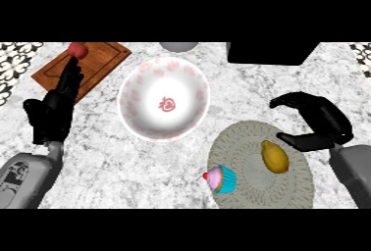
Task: Pick the lemon from the placemat and place it in the bowl
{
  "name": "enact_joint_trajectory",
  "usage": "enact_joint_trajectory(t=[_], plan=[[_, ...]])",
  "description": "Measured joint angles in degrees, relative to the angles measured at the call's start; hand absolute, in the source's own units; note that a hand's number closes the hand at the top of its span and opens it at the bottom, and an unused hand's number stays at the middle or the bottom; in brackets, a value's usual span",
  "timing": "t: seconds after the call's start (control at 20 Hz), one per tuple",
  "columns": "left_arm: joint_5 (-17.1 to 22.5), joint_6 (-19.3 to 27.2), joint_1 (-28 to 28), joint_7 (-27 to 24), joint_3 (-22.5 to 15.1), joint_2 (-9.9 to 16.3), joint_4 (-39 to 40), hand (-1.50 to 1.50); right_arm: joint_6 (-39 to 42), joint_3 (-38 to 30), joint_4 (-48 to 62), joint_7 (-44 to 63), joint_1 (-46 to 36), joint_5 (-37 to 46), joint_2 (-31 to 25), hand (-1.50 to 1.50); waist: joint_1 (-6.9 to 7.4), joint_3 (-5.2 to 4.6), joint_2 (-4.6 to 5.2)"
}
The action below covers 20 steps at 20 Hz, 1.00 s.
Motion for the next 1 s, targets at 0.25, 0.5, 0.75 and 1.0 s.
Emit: enact_joint_trajectory(t=[0.25, 0.5, 0.75, 1.0], plan=[[-1.4, -0.3, -0.3, 0.6, -1.2, 0.6, -1.3, 0.00, 10.8, -0.8, 4.1, -7.5, -2.5, 1.2, -6.1, -1.50, 0.24, -0.13, -0.21], [-2.5, -0.1, 0.1, 1.6, -2.0, 0.7, -2.6, 0.00, 11.1, 1.4, 4.0, -10.2, -5.6, 8.4, -12.7, -1.50, 0.19, -0.27, -0.52], [-2.8, -0.4, 0.1, 1.8, -1.9, 0.7, -2.8, 0.00, 7.6, 6.6, 2.7, -13.5, -9.8, 18.6, -16.9, -1.50, 0.17, -0.43, -0.62], [-3.4, -0.2, 0.3, 2.1, -1.9, 0.3, -3.0, 0.00, 3.9, 14.0, 2.1, -16.6, -13.3, 28.2, -17.5, -1.50, -0.11, -0.56, -0.77]])
